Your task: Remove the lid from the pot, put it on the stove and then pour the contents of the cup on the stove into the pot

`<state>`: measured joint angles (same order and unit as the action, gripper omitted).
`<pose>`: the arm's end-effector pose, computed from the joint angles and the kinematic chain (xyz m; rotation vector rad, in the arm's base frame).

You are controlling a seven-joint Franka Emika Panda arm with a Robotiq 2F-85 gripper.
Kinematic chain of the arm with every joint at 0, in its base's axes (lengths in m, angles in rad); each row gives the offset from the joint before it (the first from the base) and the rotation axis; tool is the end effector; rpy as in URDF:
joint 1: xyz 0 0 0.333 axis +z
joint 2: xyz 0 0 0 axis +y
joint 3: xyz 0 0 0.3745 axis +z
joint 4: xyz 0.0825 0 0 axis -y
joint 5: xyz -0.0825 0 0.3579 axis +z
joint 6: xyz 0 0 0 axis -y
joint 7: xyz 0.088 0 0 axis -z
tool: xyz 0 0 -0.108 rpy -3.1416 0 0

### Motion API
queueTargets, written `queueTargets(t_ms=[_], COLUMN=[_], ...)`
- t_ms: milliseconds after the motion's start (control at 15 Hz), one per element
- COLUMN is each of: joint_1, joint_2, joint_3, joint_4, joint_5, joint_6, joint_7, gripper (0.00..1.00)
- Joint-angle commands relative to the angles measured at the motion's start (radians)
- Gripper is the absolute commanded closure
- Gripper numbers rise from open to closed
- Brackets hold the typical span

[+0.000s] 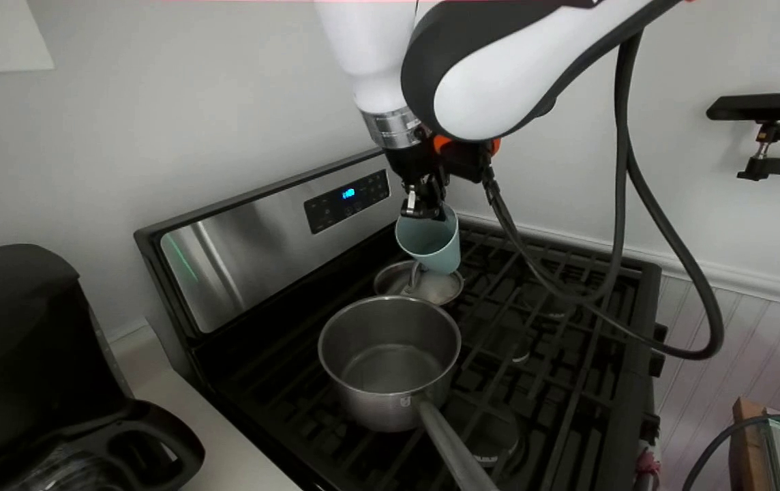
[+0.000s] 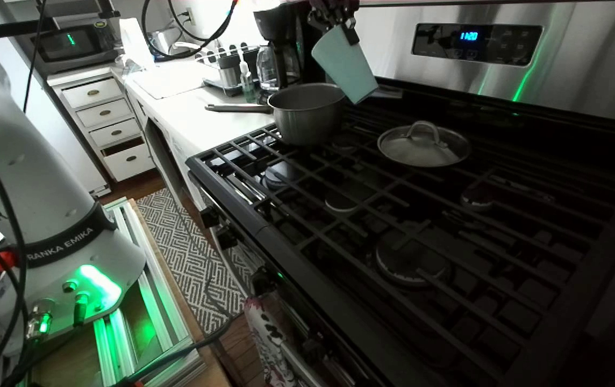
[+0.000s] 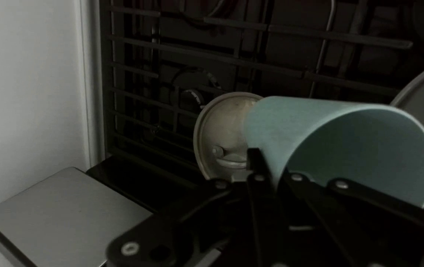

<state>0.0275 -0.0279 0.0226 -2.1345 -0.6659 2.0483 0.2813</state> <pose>0.5106 -0.0086 0.4951 2.5562 0.1298 0.0533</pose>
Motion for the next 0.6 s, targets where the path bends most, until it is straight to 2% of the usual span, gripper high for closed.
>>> queueTargets(t_ms=[0,333,533], joint_1=[-0.033,-0.063,-0.076], joint_2=[-0.055,-0.084,-0.1], joint_3=[-0.035,-0.077,-0.102], joint_4=[-0.029,-0.074,-0.126], joint_5=[0.126,0.237,0.292], joint_6=[0.027,0.061,0.122], joint_7=[-0.182,-0.423,-0.548], gripper=[0.99,0.99,0.99])
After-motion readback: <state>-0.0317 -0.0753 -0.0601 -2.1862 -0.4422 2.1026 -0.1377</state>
